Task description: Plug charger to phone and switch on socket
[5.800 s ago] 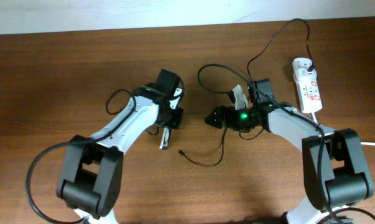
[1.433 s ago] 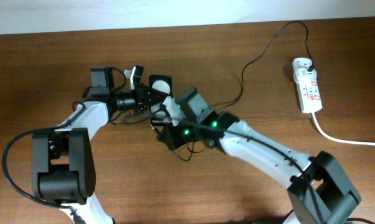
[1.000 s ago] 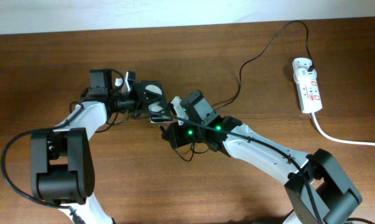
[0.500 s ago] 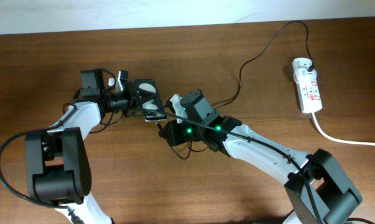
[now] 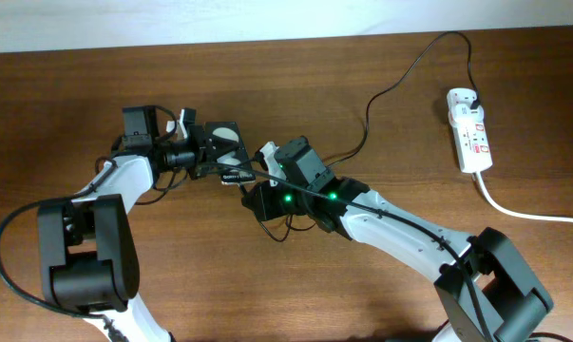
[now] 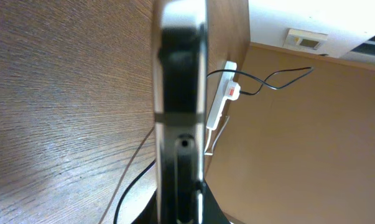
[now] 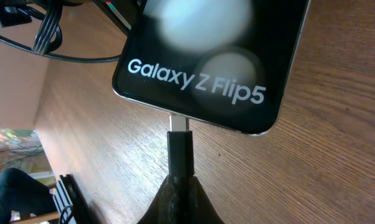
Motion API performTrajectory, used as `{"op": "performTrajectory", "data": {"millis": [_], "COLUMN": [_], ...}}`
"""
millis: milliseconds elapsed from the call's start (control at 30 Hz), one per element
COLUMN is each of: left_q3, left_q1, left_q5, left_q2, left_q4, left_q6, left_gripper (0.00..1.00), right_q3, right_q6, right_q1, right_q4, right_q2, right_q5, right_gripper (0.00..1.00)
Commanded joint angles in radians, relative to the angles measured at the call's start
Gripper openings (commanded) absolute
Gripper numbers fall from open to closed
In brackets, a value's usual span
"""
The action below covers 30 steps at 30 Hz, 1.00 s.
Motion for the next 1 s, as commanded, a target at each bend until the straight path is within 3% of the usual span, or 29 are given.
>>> {"op": "performTrajectory", "data": {"millis": [0, 167, 400, 667, 833, 967], "left_q3": [0.003, 0.003, 0.003, 0.003, 0.003, 0.003], "left_q1": [-0.002, -0.002, -0.002, -0.035, -0.04, -0.04], "left_q5": [0.071, 0.071, 0.071, 0.071, 0.071, 0.071], "left_q2": [-0.031, -0.031, -0.031, -0.031, -0.031, -0.031], "left_q4": [-0.003, -0.003, -0.002, 0.018, 0.021, 0.022], "left_q6": [-0.005, -0.005, 0.0, 0.011, 0.011, 0.011], "left_gripper": [0.0, 0.0, 0.0, 0.0, 0.0, 0.0], "right_q3": [-0.001, -0.001, -0.001, -0.001, -0.001, -0.001], "right_q6": [0.051, 0.097, 0.271, 0.339, 0.338, 0.23], "right_q1": [-0.001, -0.001, -0.001, -0.002, -0.002, -0.002], "right_q4": [0.014, 0.014, 0.014, 0.014, 0.013, 0.014], "right_q2": [-0.012, -0.012, -0.012, -0.012, -0.012, -0.012], "right_q5": [0.058, 0.1, 0.164, 0.256, 0.294, 0.318], "right_gripper": [0.04, 0.04, 0.04, 0.04, 0.04, 0.04]}}
